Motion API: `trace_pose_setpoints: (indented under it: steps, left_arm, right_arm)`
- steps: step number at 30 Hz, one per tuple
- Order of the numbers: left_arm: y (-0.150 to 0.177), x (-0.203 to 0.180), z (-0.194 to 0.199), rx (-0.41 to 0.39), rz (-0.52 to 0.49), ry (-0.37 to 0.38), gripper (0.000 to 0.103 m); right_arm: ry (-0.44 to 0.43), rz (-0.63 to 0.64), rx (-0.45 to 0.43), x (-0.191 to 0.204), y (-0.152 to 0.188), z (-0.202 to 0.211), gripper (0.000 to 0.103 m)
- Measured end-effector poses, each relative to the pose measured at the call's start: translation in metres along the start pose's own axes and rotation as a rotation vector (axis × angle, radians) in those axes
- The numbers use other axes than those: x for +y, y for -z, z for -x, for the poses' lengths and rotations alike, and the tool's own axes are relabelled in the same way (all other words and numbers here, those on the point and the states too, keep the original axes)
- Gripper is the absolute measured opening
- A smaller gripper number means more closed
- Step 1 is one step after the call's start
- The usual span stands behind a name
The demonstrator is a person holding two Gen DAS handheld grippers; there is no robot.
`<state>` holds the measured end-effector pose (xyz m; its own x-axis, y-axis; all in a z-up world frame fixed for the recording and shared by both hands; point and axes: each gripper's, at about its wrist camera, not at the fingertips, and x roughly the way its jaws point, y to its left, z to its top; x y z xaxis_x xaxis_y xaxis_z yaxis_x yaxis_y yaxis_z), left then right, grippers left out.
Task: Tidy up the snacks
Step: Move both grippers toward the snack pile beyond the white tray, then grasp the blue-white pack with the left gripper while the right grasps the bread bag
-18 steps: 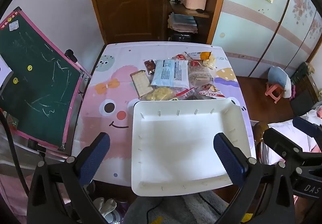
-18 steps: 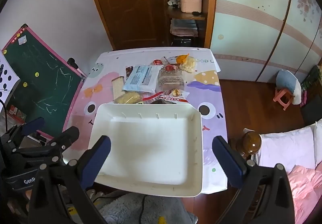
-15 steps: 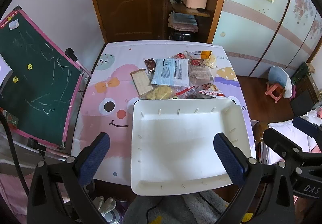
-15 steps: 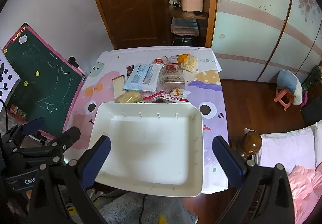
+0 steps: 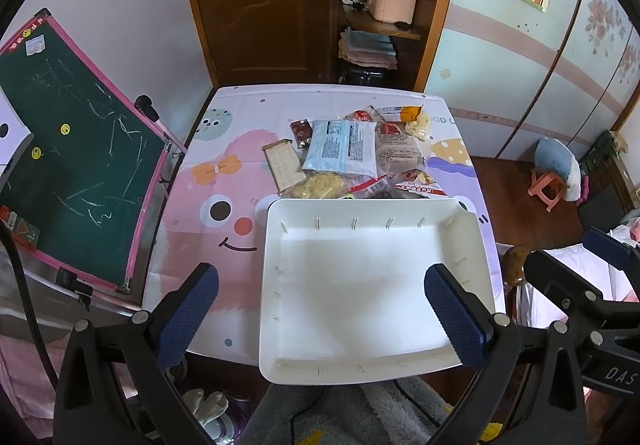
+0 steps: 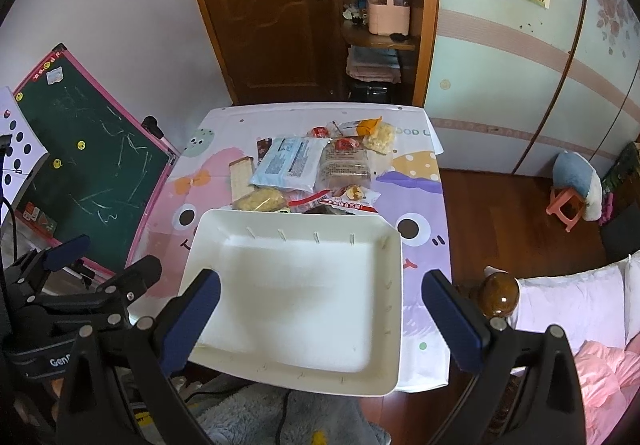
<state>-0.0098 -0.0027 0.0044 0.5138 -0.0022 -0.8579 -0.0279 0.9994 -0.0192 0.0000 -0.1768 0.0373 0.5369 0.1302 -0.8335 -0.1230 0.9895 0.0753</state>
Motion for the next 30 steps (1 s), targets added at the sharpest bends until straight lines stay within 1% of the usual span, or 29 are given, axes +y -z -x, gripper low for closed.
trace_pose_setpoints:
  steps: [1, 2, 3, 7, 8, 10, 12, 15, 18, 22, 24, 25, 28, 30]
  left_arm:
    - [0.0, 0.0, 0.0, -0.001, -0.001, 0.001, 0.102]
    - [0.0, 0.0, 0.0, -0.002, -0.002, 0.003, 0.102]
    - [0.001, -0.001, 0.001, -0.003, -0.006, 0.009, 0.102]
    - [-0.01, -0.001, 0.003, 0.003, -0.027, 0.038, 0.102]
    - [-0.014, -0.001, 0.002, 0.007, -0.034, 0.052, 0.102]
    - [-0.021, -0.002, 0.0, 0.004, -0.044, 0.076, 0.102]
    - [-0.03, 0.0, -0.001, -0.01, -0.051, 0.077, 0.102]
    - [-0.048, -0.002, -0.005, -0.033, -0.075, 0.061, 0.102]
    - [-0.07, -0.001, -0.011, -0.041, -0.079, 0.081, 0.102]
    - [-0.108, 0.001, -0.035, -0.021, -0.096, 0.117, 0.102]
    - [-0.125, 0.003, -0.048, -0.022, -0.098, 0.115, 0.102]
    - [-0.135, 0.004, -0.057, -0.026, -0.1, 0.111, 0.102]
    - [-0.165, 0.006, -0.09, -0.018, -0.118, 0.097, 0.102]
    - [-0.183, 0.008, -0.119, 0.007, -0.127, 0.102, 0.102]
  right_arm:
    - [-0.002, -0.002, 0.0, 0.0, 0.0, 0.0, 0.101]
    - [-0.005, -0.002, -0.028, 0.001, 0.001, 0.001, 0.101]
    - [-0.013, -0.013, 0.015, 0.001, 0.0, 0.0, 0.101]
    - [-0.005, -0.016, -0.007, -0.002, -0.005, 0.001, 0.101]
    - [-0.005, -0.022, 0.004, -0.004, -0.006, -0.002, 0.101]
    - [-0.003, -0.03, -0.001, -0.008, -0.011, -0.005, 0.101]
    - [0.005, -0.038, 0.005, -0.011, -0.017, -0.009, 0.101]
    - [0.003, -0.051, 0.0, -0.015, -0.03, -0.015, 0.101]
    - [0.012, -0.049, 0.014, -0.017, -0.046, -0.024, 0.101]
    - [0.01, -0.071, 0.012, -0.024, -0.076, -0.044, 0.101]
    - [0.01, -0.081, 0.011, -0.028, -0.09, -0.056, 0.101]
    - [0.024, -0.081, 0.014, -0.03, -0.096, -0.063, 0.101]
    - [0.028, -0.103, 0.032, -0.038, -0.117, -0.09, 0.101]
    - [0.04, -0.112, 0.076, -0.042, -0.127, -0.113, 0.101]
